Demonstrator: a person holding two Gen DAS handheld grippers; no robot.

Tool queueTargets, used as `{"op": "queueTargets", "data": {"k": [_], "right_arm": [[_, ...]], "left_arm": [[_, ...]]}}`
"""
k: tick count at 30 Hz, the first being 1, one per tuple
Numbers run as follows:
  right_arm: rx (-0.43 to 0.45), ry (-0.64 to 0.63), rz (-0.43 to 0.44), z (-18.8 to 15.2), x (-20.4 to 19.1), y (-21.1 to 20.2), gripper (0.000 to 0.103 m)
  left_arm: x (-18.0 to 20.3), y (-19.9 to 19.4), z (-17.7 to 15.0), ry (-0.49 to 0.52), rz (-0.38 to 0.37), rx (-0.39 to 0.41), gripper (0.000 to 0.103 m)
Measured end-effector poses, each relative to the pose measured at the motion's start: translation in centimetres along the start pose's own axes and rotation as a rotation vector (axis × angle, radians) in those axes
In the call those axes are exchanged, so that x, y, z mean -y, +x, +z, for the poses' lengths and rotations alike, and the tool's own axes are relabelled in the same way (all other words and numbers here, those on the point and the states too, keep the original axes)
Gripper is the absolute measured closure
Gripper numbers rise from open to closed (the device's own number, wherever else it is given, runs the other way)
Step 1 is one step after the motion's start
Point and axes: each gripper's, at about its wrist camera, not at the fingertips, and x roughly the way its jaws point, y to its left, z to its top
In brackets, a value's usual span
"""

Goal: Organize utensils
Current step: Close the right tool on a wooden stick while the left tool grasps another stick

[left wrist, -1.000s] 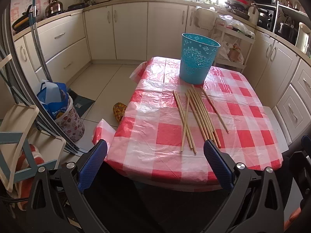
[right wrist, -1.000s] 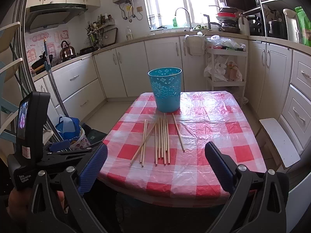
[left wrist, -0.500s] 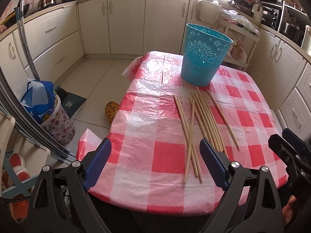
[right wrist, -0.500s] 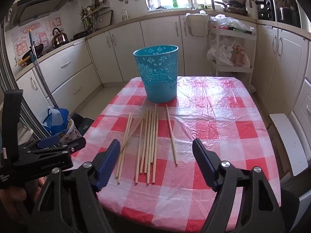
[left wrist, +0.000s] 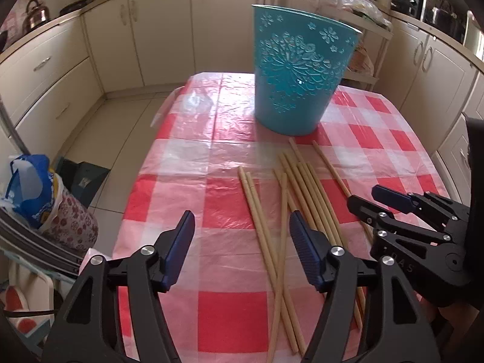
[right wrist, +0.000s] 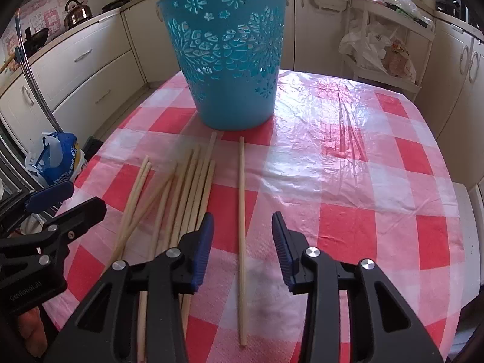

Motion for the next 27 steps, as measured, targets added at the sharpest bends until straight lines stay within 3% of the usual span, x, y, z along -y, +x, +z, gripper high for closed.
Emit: {"op": "queueTargets", "data": {"k": [5,9,15,19,24,27], "right_arm": [[-0.031,-0.042,0.000,0.5,0.3,1.6,0.075],[-0.040,-0.047,0.008,0.7,1.0,1.7,0.097],[-0.055,-0.056,0.011,0.4,1.1,1.2,0.097],[-0.084,-0.110,-0.018,1.0,0.2,1.5,0.097],[-0.092,-0.043,0.053,0.8,0.8,1.2,0.098],[-0.069,0.051,0.121,-0.1,1.7,0.1,0.098]], "left_arm": [[1.6,2.4,0.8,0.089,-0.051,-0.025,0.059],[2.3,4.1,1.0,0.131,-0.068,-0.054,0.069],[3.4,4.8,1.2,0.207,-0.068,-0.039,0.082],[3.6,4.9,1.4,0.254,-0.072,-0.040,0.101],[0.7,4.9,2.0,0.106,-0.225,-0.094,0.103],[-0.3,4.0,1.7,0.075,-0.248,-0.077,0.103]]}}
